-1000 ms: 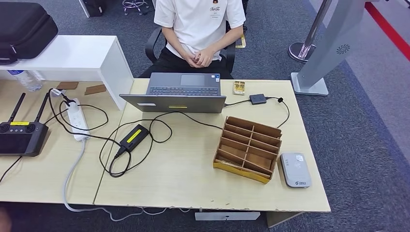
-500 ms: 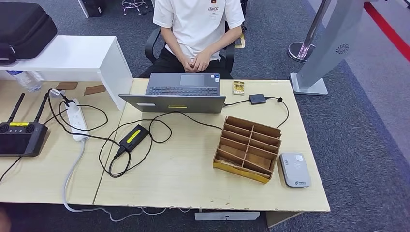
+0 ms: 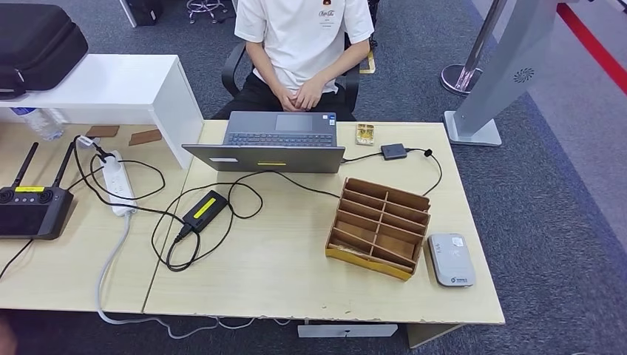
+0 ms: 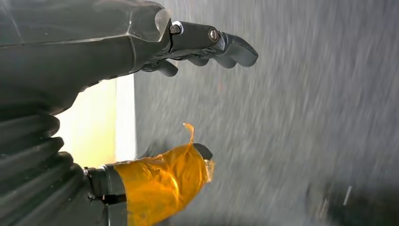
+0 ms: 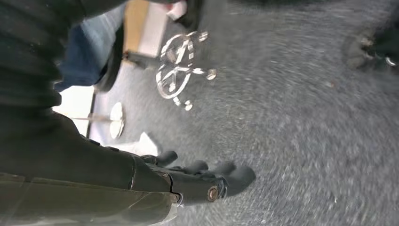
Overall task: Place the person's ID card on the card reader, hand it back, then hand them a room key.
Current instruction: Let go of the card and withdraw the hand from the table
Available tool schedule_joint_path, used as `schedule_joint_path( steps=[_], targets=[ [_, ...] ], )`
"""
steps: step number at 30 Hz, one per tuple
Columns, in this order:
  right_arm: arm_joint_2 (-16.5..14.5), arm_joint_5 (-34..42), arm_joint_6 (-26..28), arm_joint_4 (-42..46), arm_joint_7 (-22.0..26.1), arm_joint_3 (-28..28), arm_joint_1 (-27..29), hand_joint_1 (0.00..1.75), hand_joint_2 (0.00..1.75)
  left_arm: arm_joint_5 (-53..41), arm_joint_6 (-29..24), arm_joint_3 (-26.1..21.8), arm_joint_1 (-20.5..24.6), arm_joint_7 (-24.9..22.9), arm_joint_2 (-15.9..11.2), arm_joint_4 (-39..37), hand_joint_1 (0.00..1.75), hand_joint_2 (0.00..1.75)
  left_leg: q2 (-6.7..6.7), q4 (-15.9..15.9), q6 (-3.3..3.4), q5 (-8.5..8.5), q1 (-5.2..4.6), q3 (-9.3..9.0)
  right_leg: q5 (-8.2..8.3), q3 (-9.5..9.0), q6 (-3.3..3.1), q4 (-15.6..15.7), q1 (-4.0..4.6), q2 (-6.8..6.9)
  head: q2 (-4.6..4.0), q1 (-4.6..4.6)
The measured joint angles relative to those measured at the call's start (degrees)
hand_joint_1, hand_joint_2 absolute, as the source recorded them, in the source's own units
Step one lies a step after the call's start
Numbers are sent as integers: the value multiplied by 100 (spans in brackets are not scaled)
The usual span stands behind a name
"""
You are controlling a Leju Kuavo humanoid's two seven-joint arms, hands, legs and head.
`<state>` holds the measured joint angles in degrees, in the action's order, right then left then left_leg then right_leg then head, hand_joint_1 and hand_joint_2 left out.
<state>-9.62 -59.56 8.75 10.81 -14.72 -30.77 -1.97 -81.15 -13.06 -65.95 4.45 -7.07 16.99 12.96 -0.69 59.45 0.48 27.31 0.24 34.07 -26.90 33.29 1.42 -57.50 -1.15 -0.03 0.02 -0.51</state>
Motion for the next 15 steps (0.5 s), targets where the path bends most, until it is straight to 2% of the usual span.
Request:
schedule_joint_path(
  steps=[3, 8, 11, 13, 15],
  targets=[
    [41, -42, 631, 18, 74, -87, 39, 0, 175, 63, -757, 12, 7, 213, -35, 0, 0, 175, 0, 0, 0, 0, 0, 0, 0, 1, 0, 0, 1, 0, 0, -1],
    [53, -26, 2187, 59, -142, -322, 85, 0, 175, 180, -2264, 11, -12, 713, -38, 36, 0, 175, 0, -1, 0, 0, 0, 0, 0, 0, 0, 0, 1, 0, 0, 0],
    [57, -114, 2860, 89, -234, -428, 115, 0, 175, 20, -2587, 10, -68, 872, 28, 324, 0, 175, 1, -1, 0, 0, 0, 1, 0, 0, -1, 0, 1, -1, 0, -1],
    [58, -96, 2890, 101, -96, -490, 125, 0, 175, -137, -2577, 10, -105, 931, 78, 494, 0, 175, 1, -1, 0, 0, 0, 1, 0, 0, 0, 0, 0, -1, 0, -1],
    [58, -49, 2380, 99, 202, -552, 117, 0, 175, -229, -2308, 10, -101, 906, 61, 450, 0, 175, 0, -1, 0, 0, 0, 1, -1, 0, 0, 0, 0, 0, 0, -1]
  ],
)
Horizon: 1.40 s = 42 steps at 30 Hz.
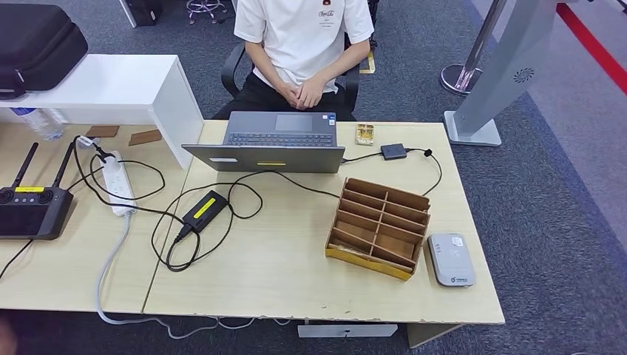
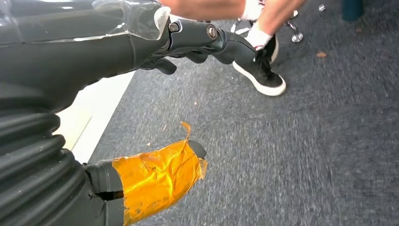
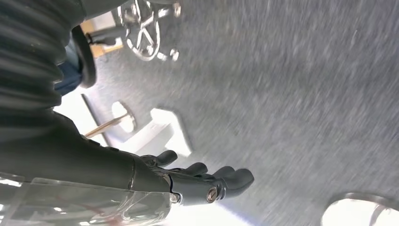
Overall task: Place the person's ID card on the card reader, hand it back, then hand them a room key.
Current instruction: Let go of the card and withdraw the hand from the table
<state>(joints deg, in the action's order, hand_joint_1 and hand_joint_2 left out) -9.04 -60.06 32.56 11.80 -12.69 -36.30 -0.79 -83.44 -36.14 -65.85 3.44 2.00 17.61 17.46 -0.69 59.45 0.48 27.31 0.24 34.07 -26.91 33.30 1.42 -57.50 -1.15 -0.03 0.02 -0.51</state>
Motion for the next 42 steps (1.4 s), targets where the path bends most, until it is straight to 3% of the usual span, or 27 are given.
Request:
schedule_joint_path(
  steps=[2, 5, 7, 10, 16, 18, 25, 26, 28, 30, 32, 34, 36, 37, 41, 42],
  targets=[
    [1, -64, -955, -17, 199, -27, -26, 0, 175, -63, 815, 0, 32, -165, -58, -152, 0, 175, 0, 0, 0, 0, 0, 0, 0, 0, 0, 0, 0, 0, 0, 0],
    [0, -259, -2372, -53, 106, 2, -82, 0, 175, -92, 2334, -1, 70, -427, -113, -309, 0, 175, 0, 0, -1, 0, 0, -1, 0, 0, 0, 0, 1, 0, 0, -1],
    [-5, -315, -2779, -66, -38, 14, -112, 0, 175, -8, 2705, -5, 81, -525, -113, -376, 0, 175, 0, 0, -1, -1, 0, -1, 1, 0, -1, 0, 1, 0, 0, 0],
    [-16, -465, -2450, -67, -122, 46, -125, 0, 175, -65, 2294, -8, 95, -687, -103, -411, 0, 175, 0, 0, -1, -1, 0, 0, 1, 0, -1, 0, 1, 0, 0, 0],
    [29, -701, -261, -48, -219, 76, -122, 0, 175, 67, 59, -17, 80, -516, -145, -338, 0, 175, 0, 0, -1, 0, 0, 0, 0, 0, 0, 0, 1, 0, 0, 1],
    [42, -732, 59, -39, -264, 76, -120, 0, 175, 119, -254, -32, 72, -409, -132, -237, 0, 175, 0, 0, -1, 0, 0, 0, 0, 0, -1, 0, 1, 0, 0, 0],
    [49, -817, 349, -32, -305, 76, -112, 0, 175, -73, -210, -58, 30, -307, -79, -6, 0, 175, 0, 0, -1, 0, 0, 0, 0, 0, -1, 0, 2, 0, 0, 0],
    [50, -851, 333, -31, -267, 76, -112, 0, 175, -162, -35, -59, 31, -366, -79, -4, 0, 175, 0, 0, -1, 0, 0, 0, 0, 0, -1, 0, 1, 0, 0, 1],
    [62, -924, -153, -34, -100, 92, -116, 0, 175, -241, 833, -63, 61, -516, -122, -126, 0, 175, 0, -1, -1, 0, 0, -1, 0, 0, -1, 0, 1, 0, 0, 0],
    [78, -912, -1141, -48, 13, 116, -133, 0, 175, -209, 1922, -69, 85, -531, -158, -251, 0, 87, 1, -1, -1, -1, 1, -1, 0, 0, -1, 0, 1, -1, 0, 0],
    [76, -805, -2117, -68, -28, 121, -151, 2, 175, -130, 2386, -96, 91, -525, -150, -327, 3, 87, -1, 0, -1, -1, 2, 0, 0, 0, -1, 0, 1, 0, 0, 1],
    [44, -750, -2526, -80, -124, 115, -153, 82, 87, -146, 2300, -128, 98, -582, -133, -381, 90, 175, -1, 0, -1, -1, -1, 0, 1, 0, -1, 0, 1, 0, 0, 1],
    [9, -758, -2426, -84, -162, 110, -149, 168, 0, -225, 2062, -136, 107, -668, -136, -400, 175, 175, 1, 0, -1, 0, -3, -1, 1, 1, -2, 0, 1, -2, 0, -1],
    [1, -761, -2339, -85, -135, 108, -151, 175, 0, -230, 1904, -136, 111, -727, -144, -403, 175, 175, 2, 0, -1, 0, -2, -1, 1, 2, -2, 0, 2, -3, 0, -2],
    [9, -766, -2215, -85, 18, 98, -166, 175, 0, -191, 1623, -140, 115, -875, -191, -416, 175, 0, 1, -1, -2, -1, 4, -1, 0, 1, -2, 0, 4, -2, 0, 1],
    [12, -772, -2225, -86, 29, 97, -170, 175, 0, -177, 1661, -143, 116, -887, -201, -427, 175, 0, 1, -2, -2, -1, 4, -1, 0, 0, -2, 0, 4, -2, 0, 1]
  ],
)
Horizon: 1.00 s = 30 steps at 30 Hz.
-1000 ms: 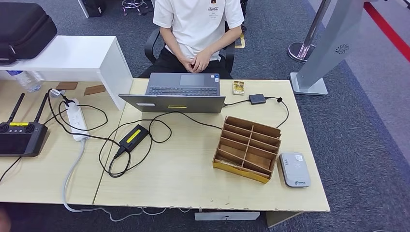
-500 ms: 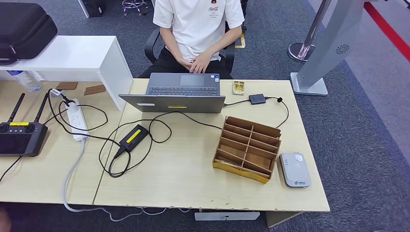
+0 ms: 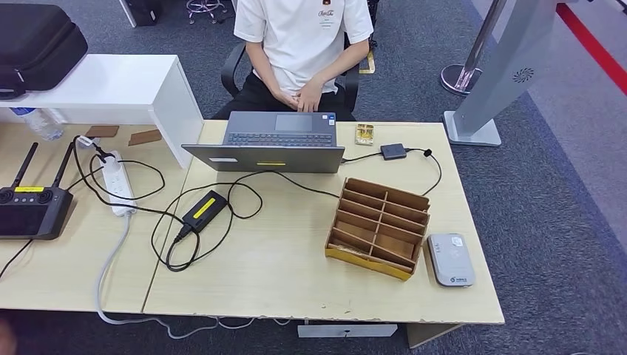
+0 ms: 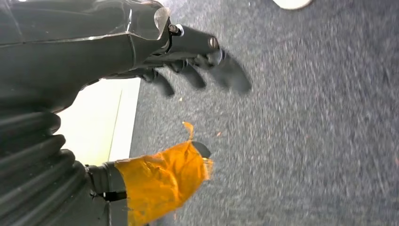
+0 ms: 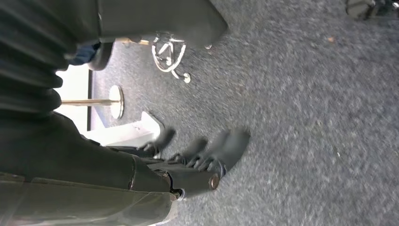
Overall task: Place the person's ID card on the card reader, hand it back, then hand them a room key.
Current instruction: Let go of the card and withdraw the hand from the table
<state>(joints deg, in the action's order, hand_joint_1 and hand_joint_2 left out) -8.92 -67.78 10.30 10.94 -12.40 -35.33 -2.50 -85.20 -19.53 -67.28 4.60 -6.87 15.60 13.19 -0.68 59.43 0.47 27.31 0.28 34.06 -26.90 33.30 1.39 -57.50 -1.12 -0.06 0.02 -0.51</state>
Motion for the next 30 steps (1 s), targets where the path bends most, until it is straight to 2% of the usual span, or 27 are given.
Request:
schedule_joint_path(
  steps=[4, 8, 12, 14, 15, 16, 17, 18, 19, 20, 21, 30],
  targets=[
    [0, -19, -28, -4, -5, 1, -6, 175, 0, 37, 73, -10, 3, -45, -8, -39, 175, 175, 0, 0, 0, 0, -1, 0, 0, 0, 0, 0, -1, 0, 0, -1],
    [-1, -35, -44, -6, -6, 1, -9, 175, 0, 40, 80, -12, 9, -47, -20, -58, 175, 175, 0, 0, 0, 0, -1, 0, 0, -1, 0, 0, -1, 0, 0, -2],
    [-1, -69, -31, -4, 45, 1, -10, 175, 175, 74, 116, -14, 11, -18, -19, -60, 175, 175, 0, 0, 0, 0, -2, 0, 0, 0, 0, 0, 0, 0, 0, 0],
    [-3, -83, -27, -4, 62, 1, -10, 175, 175, 91, 134, -16, 13, 18, -19, -60, 175, 175, 0, 0, 0, 0, -2, 0, 0, 0, 0, 0, 0, 0, 0, -1],
    [-4, -90, -27, -4, 63, 1, -10, 170, 175, 97, 138, -17, 13, 38, -19, -60, 140, 175, 0, 0, 0, 0, -2, 0, 0, 0, 0, 0, 0, 0, 0, -2],
    [-4, -97, -27, -4, 63, 1, -9, 142, 175, 100, 139, -18, 14, 51, -19, -60, 96, 175, 0, 0, 0, 0, -2, 0, 0, 0, 0, 0, 0, 0, 0, -2],
    [-4, -106, -25, -4, 61, 1, -10, 99, 175, 107, 131, -20, 15, 57, -19, -60, 53, 131, 0, 0, 0, 0, -2, 0, 0, 0, 0, 0, 0, 0, 0, -2],
    [-4, -113, -16, -4, 52, 1, -10, 55, 131, 119, 105, -24, 16, 35, -19, -60, 9, 87, 0, 0, 0, 0, -2, 0, 0, 0, 0, 0, 0, 0, 0, -2],
    [-4, -119, 9, -4, 31, 1, -10, 16, 87, 138, 60, -33, 19, -13, -18, -60, 0, 44, 0, 0, 0, 0, -2, 0, 0, 0, 0, 0, 0, 0, 0, -1],
    [-4, -125, 62, -4, -3, 1, -10, 0, 44, 163, -12, -44, 21, -73, -18, -60, 0, 0, 0, 0, 0, 0, -2, 0, 0, 0, 0, 0, 0, 0, 0, -1],
    [-4, -128, 142, -4, -46, 1, -9, 0, 0, 187, -112, -55, 21, -127, -18, -60, 0, 0, 0, 0, 0, 0, -2, 0, 0, 0, 0, 0, 0, 0, 0, -1],
    [8, -354, 1494, 2, -392, 1, -4, 0, 0, 275, -1285, -80, 18, 52, -24, -60, 0, 0, 0, 0, 0, 0, -2, 0, 0, 0, 0, 0, 0, 0, 0, -1]
  ],
)
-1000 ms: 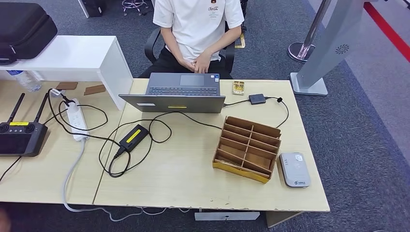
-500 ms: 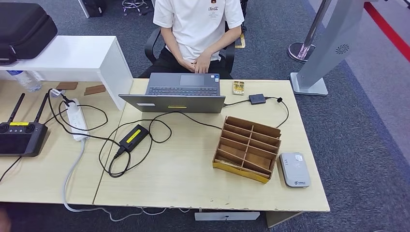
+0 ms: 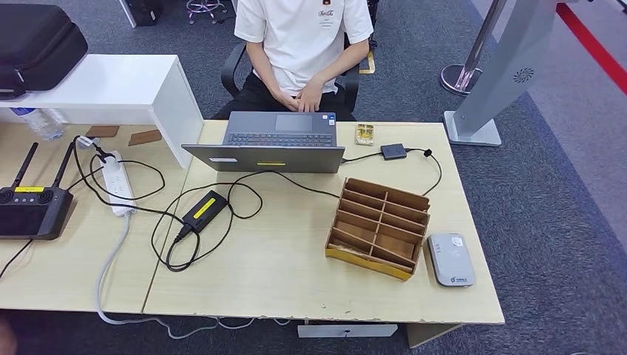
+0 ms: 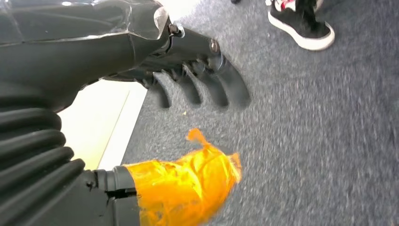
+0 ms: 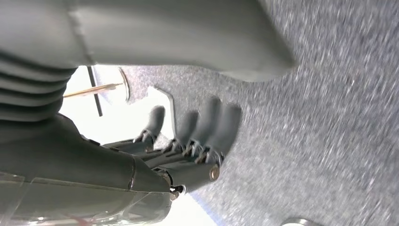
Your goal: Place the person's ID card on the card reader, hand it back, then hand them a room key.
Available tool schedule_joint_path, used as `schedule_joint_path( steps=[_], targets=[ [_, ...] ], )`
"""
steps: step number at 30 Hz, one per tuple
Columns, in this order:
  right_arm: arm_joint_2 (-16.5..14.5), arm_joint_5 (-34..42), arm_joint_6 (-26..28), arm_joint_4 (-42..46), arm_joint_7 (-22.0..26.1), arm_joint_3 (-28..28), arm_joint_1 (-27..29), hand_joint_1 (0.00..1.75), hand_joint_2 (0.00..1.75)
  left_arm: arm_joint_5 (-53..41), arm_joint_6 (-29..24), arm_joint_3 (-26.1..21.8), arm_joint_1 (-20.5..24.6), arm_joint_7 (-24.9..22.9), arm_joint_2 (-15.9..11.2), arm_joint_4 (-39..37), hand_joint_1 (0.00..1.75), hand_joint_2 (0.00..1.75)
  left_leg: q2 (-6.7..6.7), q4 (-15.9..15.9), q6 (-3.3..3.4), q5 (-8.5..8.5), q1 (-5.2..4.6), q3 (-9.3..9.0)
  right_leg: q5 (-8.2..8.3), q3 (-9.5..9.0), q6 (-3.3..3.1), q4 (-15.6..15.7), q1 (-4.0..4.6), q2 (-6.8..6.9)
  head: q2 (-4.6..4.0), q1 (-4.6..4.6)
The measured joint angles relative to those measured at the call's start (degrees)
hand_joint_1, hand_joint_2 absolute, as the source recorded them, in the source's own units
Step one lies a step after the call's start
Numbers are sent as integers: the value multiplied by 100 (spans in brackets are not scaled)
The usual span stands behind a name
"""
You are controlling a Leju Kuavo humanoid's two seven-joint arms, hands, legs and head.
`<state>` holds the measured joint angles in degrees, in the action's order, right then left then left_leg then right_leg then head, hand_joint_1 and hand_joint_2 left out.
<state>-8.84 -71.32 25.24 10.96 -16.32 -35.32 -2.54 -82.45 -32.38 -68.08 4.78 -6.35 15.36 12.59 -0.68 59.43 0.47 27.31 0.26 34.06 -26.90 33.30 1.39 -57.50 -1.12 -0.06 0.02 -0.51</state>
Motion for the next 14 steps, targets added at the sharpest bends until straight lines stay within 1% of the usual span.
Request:
schedule_joint_path(
  steps=[1, 2, 5, 6, 9, 12, 13, 14],
  targets=[
    [6, -16, 45, 1, -6, 0, 1, 0, 0, 3, -35, -3, 0, 11, -1, 0, 0, 0, 0, 0, 0, 0, 0, 0, 0, 0, 0, 0, 0, 0, 0, 0],
    [11, -26, 57, 1, -8, 0, 2, 0, 44, 2, -43, -7, 0, 20, -1, 0, 0, 0, 0, 0, 0, 0, 0, 0, 0, 0, 0, 0, 0, 0, 0, 0],
    [28, -59, -13, 1, -5, 0, 4, 0, 175, -4, 28, -11, 1, 36, 0, -2, 0, 131, 0, 0, 0, 0, 0, 0, 0, 0, 0, 0, 0, 0, 0, -1],
    [31, -66, -39, 1, -6, 0, 4, 0, 175, -2, 85, -12, 1, 56, -1, -2, 0, 175, 0, 0, 0, 0, 0, 0, 0, 0, 0, 0, 0, 0, 0, -1],
    [33, -29, -109, 1, 27, 1, 7, 0, 175, 47, 360, -13, 0, 218, -7, -2, 0, 175, 0, 0, 0, 0, 0, 0, 0, 0, 0, 0, 0, 0, 0, -1],
    [49, 184, -216, 15, 138, 32, 36, 0, 175, 244, 640, 85, -22, 358, -41, -2, 0, 175, 0, 0, -1, 1, 0, 0, 0, 0, 0, 0, 1, 0, 0, -1],
    [57, 284, -253, 25, 169, 51, 51, 0, 131, 351, 700, 145, -37, 373, -59, -2, 0, 175, 0, 0, -2, 1, 0, 0, 0, 0, 0, 0, 1, 0, 0, -1],
    [60, 332, -269, 31, 182, 60, 58, 0, 116, 403, 727, 177, -45, 380, -69, -2, 0, 175, 0, 0, -2, 2, 0, 0, 0, 0, 0, 0, 1, 0, 0, -1]
  ],
)
